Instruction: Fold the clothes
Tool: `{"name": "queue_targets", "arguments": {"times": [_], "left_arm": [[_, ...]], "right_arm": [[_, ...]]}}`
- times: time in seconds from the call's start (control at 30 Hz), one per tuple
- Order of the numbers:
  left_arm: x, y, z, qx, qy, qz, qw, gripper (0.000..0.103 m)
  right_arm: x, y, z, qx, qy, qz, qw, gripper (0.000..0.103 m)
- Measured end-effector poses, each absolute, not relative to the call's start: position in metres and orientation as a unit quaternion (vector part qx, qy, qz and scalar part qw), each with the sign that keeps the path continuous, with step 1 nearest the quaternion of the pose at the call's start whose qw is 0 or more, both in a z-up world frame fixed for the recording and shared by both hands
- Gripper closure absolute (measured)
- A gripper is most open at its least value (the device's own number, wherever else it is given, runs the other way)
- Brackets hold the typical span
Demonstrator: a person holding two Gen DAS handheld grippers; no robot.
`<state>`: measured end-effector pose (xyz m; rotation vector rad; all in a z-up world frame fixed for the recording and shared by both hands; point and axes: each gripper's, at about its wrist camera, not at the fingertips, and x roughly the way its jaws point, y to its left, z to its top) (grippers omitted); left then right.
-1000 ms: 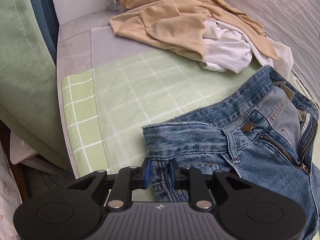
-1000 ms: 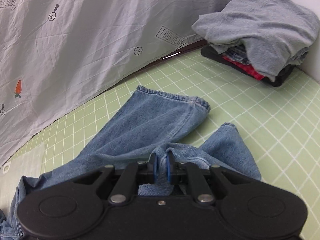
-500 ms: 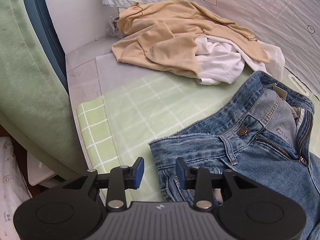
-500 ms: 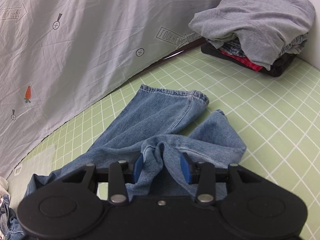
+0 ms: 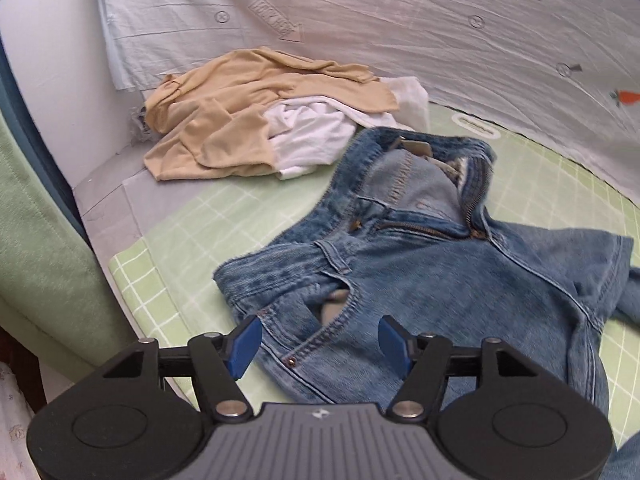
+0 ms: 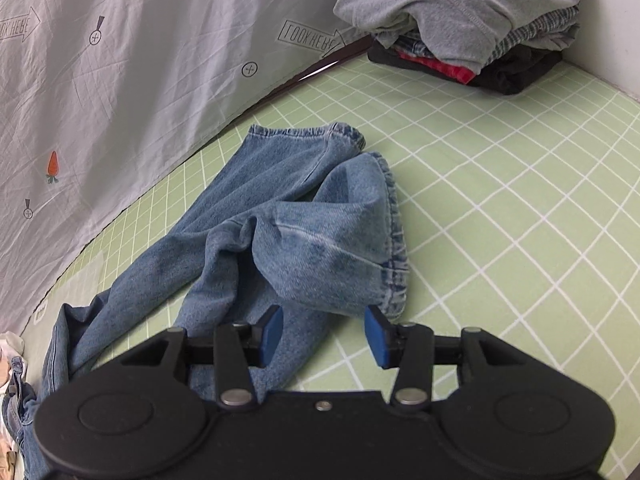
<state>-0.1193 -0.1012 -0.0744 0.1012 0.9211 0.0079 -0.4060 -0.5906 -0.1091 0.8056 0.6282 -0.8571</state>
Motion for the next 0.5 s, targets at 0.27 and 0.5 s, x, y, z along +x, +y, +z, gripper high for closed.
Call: {"name": "queue_targets", "arguments": {"times": [0.27,0.5], "left_arm": [[-0.132,-0.163,-0.112,0.106,0.488,-0.095,0.861,0.035],[-0.135,-0.185,-0.126,0.124,0.505,-0.108,0.847,0.035]], "right_arm": [[-0.384,-0.598,-0.129,0.306,0.339,-0.439,0.774,0.053],[-0.387,-0.603,-0.121,0.222,0.33,-0.468,0.789,0.069]]}}
